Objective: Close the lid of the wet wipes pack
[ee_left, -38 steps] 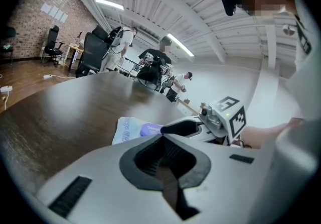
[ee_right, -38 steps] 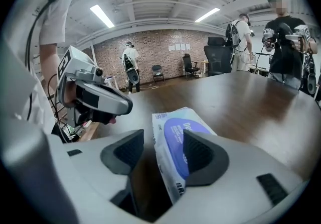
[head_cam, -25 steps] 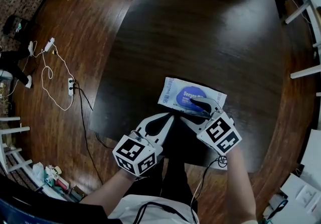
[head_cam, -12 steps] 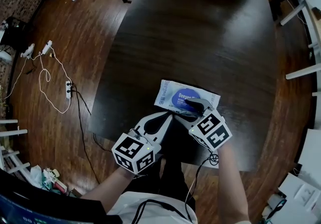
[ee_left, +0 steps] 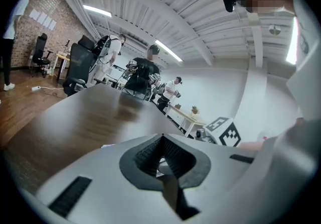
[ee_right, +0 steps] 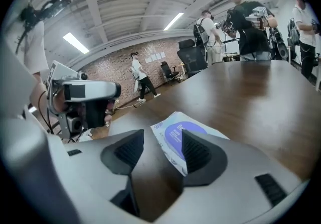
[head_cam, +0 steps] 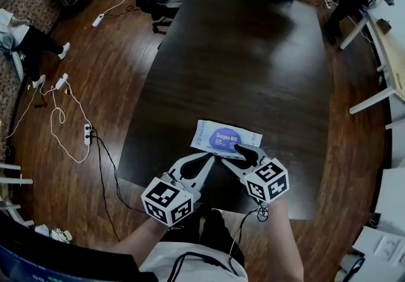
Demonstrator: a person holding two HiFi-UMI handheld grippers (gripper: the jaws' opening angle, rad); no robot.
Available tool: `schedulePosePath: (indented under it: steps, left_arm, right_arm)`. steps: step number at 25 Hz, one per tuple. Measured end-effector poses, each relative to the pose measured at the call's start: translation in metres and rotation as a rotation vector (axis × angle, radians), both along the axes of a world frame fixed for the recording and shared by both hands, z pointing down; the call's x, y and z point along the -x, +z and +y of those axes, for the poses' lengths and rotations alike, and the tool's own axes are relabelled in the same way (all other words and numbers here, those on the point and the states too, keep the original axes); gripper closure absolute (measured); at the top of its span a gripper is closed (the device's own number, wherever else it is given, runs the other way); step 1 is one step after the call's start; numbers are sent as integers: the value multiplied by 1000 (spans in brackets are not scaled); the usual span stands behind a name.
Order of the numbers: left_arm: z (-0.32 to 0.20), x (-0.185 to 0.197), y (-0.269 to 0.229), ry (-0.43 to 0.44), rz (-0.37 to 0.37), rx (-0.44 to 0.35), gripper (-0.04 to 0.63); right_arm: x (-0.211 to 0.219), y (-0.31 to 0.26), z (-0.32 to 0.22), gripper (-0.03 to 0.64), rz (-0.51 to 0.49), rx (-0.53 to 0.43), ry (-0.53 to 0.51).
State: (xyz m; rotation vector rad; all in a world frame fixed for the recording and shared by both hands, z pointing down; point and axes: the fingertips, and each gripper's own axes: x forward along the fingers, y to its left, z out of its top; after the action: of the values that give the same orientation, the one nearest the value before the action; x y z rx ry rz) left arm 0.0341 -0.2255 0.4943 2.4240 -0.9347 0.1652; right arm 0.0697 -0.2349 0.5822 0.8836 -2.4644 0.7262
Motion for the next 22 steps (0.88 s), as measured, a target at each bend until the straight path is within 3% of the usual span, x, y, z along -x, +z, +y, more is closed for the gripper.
schedulePosePath:
  steps: [7, 14, 22]
  left_arm:
    - [14, -2, -29, 8, 23, -44, 598]
    - [12, -18, -69, 23, 24, -124, 597]
    - [18, -28, -146, 63, 36, -292, 598]
  right_arm:
    - [-17, -42, 38, 383, 9, -105, 83]
    - [-60, -106, 63, 383, 66, -272, 196]
    - [-111, -213, 82, 385, 17, -468, 409]
